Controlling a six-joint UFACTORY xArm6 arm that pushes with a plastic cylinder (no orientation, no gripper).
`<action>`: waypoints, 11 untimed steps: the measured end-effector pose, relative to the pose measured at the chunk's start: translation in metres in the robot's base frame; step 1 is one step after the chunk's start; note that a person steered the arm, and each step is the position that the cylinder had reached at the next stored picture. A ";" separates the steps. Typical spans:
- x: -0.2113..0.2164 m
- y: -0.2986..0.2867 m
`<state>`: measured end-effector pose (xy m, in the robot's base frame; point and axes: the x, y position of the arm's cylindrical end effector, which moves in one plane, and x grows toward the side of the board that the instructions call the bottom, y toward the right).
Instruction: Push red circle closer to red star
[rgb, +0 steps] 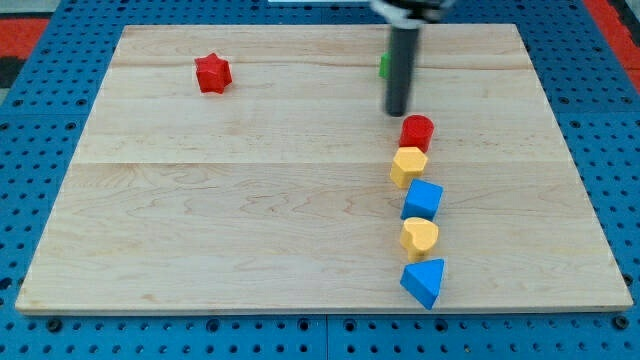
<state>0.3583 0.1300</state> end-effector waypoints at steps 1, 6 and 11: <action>0.026 0.037; 0.053 -0.157; -0.014 -0.226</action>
